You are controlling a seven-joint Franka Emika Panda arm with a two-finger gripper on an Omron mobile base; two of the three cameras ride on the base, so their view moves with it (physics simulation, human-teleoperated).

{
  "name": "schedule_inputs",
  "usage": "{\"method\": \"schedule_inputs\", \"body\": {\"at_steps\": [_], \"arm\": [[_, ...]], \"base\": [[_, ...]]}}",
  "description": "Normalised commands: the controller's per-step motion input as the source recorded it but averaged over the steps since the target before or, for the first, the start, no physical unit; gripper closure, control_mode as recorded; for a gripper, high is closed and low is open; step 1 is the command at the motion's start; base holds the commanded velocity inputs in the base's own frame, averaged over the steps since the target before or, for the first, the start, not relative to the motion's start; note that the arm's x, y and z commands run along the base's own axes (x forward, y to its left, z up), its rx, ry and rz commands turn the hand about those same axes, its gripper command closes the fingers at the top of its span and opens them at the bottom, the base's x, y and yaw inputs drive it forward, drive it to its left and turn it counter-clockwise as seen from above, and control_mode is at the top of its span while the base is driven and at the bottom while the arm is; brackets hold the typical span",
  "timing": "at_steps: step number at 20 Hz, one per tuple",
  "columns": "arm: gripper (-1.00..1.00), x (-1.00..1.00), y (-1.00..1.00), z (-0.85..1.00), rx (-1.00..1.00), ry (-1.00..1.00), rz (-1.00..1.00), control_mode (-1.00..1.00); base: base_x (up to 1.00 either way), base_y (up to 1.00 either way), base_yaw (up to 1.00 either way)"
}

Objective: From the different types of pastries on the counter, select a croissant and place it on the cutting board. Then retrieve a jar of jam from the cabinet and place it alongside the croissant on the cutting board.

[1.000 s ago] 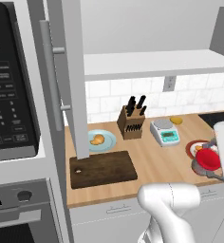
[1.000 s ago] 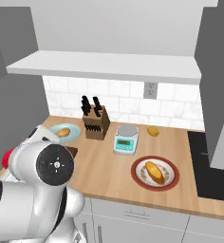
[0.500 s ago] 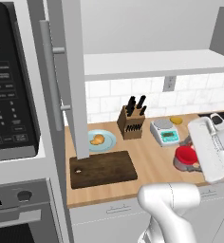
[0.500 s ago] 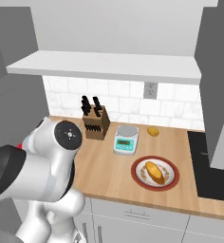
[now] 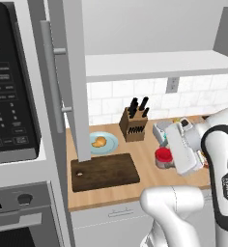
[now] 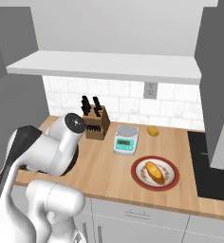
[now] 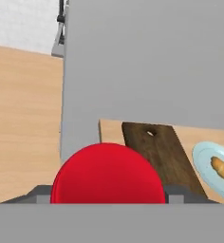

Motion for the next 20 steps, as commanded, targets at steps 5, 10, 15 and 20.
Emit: {"method": "schedule_inputs", "body": {"at_steps": [5,10,15,20], "arm": [[1.00,1.00,0.35,-0.92,-0.10,0.00,-0.17,-1.00],[1.00,0.72,0.52,-0.69,0.00,0.00,-0.10,-1.00],[1.00,0.77,0.05,-0.38,0.00,0.00,-0.05,-1.00],[1.00,0.06,0.00,-0.08,0.00,0.00,0.00,-1.00]], "base": [[0.00,0.00,0.00],[0.00,0.00,0.00],[0.00,0.00,0.00],[0.00,0.00,0.00]]}}
